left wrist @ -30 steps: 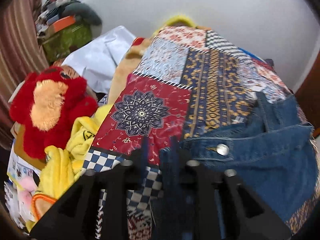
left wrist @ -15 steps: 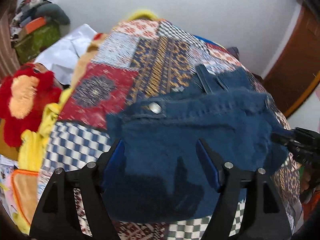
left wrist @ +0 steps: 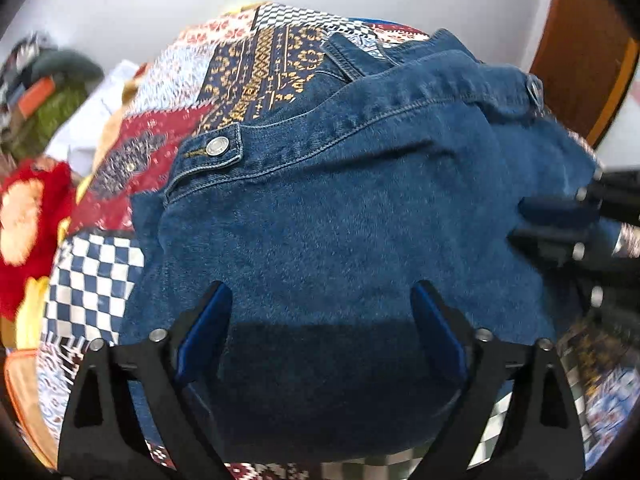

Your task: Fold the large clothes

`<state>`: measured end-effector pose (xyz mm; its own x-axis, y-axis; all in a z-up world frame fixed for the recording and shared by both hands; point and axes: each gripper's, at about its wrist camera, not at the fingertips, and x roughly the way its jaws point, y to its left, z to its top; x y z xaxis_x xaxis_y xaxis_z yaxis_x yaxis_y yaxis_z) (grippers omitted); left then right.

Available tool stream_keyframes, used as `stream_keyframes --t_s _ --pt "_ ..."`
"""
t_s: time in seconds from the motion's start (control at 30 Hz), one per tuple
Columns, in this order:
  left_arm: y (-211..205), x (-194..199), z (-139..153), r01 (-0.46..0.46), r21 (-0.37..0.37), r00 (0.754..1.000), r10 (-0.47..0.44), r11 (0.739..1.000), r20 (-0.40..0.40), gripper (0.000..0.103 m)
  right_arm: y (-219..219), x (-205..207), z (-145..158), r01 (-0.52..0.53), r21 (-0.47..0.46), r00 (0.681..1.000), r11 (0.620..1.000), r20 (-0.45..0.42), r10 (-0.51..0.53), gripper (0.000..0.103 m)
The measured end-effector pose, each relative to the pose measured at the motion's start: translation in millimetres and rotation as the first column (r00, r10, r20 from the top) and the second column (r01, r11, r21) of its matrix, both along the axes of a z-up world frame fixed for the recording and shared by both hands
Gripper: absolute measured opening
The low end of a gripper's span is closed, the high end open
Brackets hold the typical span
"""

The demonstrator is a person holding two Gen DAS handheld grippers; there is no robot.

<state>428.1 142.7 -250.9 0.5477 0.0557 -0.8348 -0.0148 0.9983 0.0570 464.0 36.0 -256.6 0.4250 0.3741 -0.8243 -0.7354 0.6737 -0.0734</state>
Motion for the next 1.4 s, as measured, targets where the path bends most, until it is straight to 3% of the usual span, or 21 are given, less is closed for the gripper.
stream_keyframes --t_s 0.07,0.13,0.17,0.33,0.43,0.5,0.6,0.67,0.73,0.87,0.97,1.1,1.23,1.4 --pt "-0.9 -6.4 0.0 0.014 0.012 1.000 -0.014 1.000 0.006 0.094 -5.1 -3.2 -2.5 0.012 -0.039 0.999 0.999 0.047 -0.011 0.030" --pt "1.0 -11.6 1.6 0.014 0.007 1.000 -0.014 1.000 0.000 0.094 -14.2 -2.0 -2.3 0.067 -0.064 0.993 0.996 0.103 -0.060 0.080" --pt "2.3 -12.2 2.6 0.010 0.007 1.000 -0.010 1.000 0.000 0.094 -20.4 2.0 -2.5 0.104 -0.082 0.987 0.991 0.133 -0.093 0.086" --pt "16.2 -24.9 2.6 -0.035 0.042 0.999 0.035 0.999 0.002 0.094 -59.2 15.1 -6.8 0.179 -0.056 0.983 0.982 0.037 -0.177 0.087" --pt "32.3 -34.8 1.6 -0.080 0.008 0.997 0.080 0.997 -0.008 0.099 -87.0 19.7 -7.4 0.221 -0.016 0.975 0.975 -0.008 -0.221 0.087" --pt "40.4 -40.5 1.6 -0.112 0.001 0.994 0.112 0.994 -0.013 0.099 -102.9 21.0 -3.3 0.253 0.005 0.967 0.967 -0.016 -0.253 0.087" --pt "50.7 -48.9 1.4 -0.170 0.074 0.985 0.171 0.983 -0.005 0.099 -122.9 17.8 4.4 0.293 0.022 0.956 0.956 -0.018 -0.292 0.087" --pt "62.4 -57.0 1.0 -0.207 0.076 0.978 0.208 0.975 0.003 0.099 -131.2 13.3 8.2 0.293 0.037 0.956 0.956 -0.029 -0.292 0.087" --pt "75.6 -64.2 -2.5 -0.248 0.075 0.968 0.249 0.966 -0.010 0.099 -137.0 9.2 10.7 0.323 0.002 0.946 0.946 0.011 -0.323 0.087" --pt "99.0 -79.9 -4.9 -0.318 -0.007 0.947 0.317 0.948 -0.048 0.099 -155.7 5.3 8.9 0.378 -0.033 0.926 0.925 0.023 -0.378 0.087" --pt "105.3 -90.7 -0.6 -0.359 0.024 0.932 0.360 0.933 -0.036 0.099 -173.2 5.2 7.3 0.426 -0.012 0.904 0.905 -0.032 -0.426 0.087" --pt "111.7 -105.4 13.1 -0.387 -0.020 0.922 0.387 0.922 -0.008 0.099 -185.4 3.3 14.6 0.478 0.010 0.877 0.879 -0.063 -0.476 0.087" --pt "107.7 -122.8 41.2 -0.396 -0.072 0.913 0.401 0.915 0.077 0.099 -179.8 -4.1 36.9 0.482 0.031 0.876 0.876 0.010 -0.482 0.087" --pt "102.9 -122.6 65.8 -0.385 -0.180 0.897 0.413 0.905 0.159 0.099 -159.5 -16.0 67.9 0.429 0.096 0.899 0.898 0.058 -0.435 0.088"
